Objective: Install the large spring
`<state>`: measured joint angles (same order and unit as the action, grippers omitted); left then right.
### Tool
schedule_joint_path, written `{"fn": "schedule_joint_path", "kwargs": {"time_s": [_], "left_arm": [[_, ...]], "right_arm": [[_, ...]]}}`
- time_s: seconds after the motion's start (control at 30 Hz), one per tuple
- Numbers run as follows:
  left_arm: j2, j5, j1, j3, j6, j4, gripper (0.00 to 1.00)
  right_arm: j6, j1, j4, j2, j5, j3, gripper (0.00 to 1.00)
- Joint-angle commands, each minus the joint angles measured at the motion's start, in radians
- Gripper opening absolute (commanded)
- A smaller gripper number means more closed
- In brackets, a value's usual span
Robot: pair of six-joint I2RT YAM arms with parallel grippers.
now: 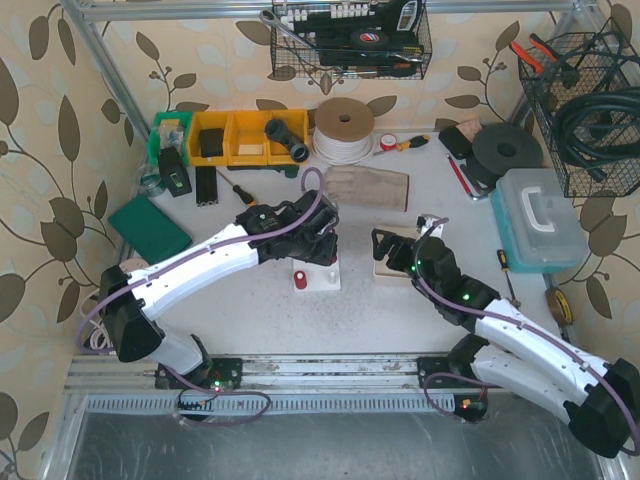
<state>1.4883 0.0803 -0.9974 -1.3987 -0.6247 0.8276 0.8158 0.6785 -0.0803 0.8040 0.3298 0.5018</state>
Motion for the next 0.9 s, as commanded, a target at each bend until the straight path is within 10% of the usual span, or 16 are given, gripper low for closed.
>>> {"fn": "schedule_joint_path", "kwargs": {"time_s": [0.0,0.87], "left_arm": [[0.008,0.042,-0.021,-0.033,-0.001,-0.010,0.00],[0.109,0.195,-0.095,-0.058,-0.039,0.066,0.00]], "right_arm": [[0.036,-0.003,-0.033,0.006,0.051,0.004,0.99],[0.107,-0.070,-0.033,0.047,-0.040,-0.009,0.99]]}}
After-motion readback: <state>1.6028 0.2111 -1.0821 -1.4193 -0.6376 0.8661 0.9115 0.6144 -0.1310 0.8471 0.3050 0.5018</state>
